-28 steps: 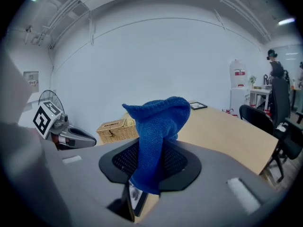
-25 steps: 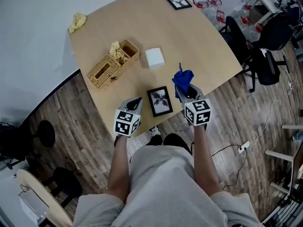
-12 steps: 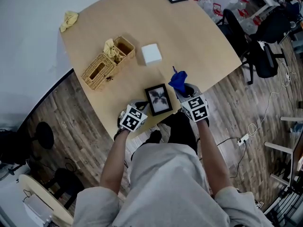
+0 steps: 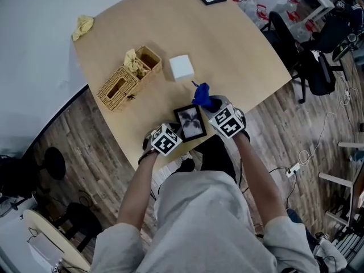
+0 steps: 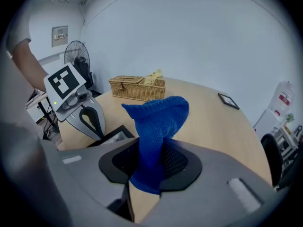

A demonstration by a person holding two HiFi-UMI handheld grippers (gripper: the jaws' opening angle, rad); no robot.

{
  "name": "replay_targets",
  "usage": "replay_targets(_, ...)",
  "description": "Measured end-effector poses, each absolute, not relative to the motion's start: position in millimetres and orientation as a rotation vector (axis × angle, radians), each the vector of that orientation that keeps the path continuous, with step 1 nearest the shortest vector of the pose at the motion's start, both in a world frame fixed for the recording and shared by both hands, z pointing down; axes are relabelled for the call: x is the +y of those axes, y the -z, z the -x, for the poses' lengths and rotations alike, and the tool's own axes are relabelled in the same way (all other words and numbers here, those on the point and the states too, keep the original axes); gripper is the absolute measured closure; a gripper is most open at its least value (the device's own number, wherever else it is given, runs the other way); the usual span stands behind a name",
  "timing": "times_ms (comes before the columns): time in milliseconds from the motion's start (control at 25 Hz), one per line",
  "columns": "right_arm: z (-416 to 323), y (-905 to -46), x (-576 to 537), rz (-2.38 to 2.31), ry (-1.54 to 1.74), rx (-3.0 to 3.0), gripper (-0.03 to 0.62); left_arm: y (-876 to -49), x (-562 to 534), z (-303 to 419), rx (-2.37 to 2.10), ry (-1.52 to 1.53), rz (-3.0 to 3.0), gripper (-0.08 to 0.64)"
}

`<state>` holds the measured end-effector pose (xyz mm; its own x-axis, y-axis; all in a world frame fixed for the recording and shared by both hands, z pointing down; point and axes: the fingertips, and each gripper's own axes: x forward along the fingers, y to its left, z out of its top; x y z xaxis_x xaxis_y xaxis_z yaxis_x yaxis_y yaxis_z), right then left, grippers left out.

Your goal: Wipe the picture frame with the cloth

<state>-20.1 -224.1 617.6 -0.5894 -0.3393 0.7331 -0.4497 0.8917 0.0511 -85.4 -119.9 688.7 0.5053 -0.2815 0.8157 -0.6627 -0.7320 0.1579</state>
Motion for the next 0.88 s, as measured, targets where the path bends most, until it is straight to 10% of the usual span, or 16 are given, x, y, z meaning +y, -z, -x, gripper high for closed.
replay_targets(880, 49, -681, -234, -0.472, -0.309, -2.171, 0.486, -694, -122, 82, -0.675, -1.304, -2.259, 0.508)
